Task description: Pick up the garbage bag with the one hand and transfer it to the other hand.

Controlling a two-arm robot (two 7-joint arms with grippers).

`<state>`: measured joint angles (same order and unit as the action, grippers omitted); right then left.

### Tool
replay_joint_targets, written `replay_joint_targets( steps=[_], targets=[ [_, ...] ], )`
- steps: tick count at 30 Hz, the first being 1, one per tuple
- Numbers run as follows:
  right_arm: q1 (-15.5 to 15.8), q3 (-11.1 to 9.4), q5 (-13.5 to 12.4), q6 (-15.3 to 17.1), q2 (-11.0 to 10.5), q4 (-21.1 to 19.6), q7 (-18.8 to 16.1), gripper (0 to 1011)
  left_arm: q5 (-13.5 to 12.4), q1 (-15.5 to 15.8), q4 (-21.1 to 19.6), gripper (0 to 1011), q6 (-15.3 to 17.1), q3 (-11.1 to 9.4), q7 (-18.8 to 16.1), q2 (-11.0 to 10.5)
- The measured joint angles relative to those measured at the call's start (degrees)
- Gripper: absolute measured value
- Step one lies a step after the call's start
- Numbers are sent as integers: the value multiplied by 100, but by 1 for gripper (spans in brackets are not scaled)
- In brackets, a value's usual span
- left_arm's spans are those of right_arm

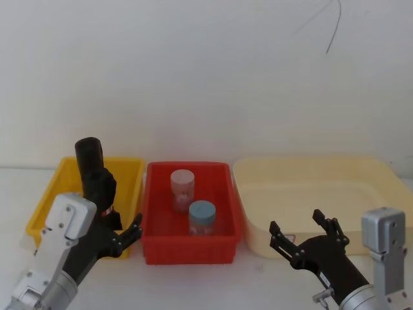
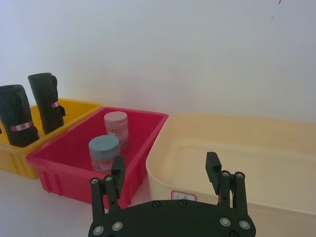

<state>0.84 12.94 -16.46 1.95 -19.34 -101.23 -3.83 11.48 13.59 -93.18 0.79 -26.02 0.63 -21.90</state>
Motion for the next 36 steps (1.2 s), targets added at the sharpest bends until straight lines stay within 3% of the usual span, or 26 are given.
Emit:
replay_joint_targets(
  steps=[18, 36],
  targets=[
    [0, 0, 0, 0, 0, 0, 0, 1000, -6, -2, -1, 1000, 0, 2, -5, 5],
    [0, 0, 0, 0, 0, 0, 0, 1001, -181, -245, -240, 1000, 44, 212, -392, 62]
  ],
)
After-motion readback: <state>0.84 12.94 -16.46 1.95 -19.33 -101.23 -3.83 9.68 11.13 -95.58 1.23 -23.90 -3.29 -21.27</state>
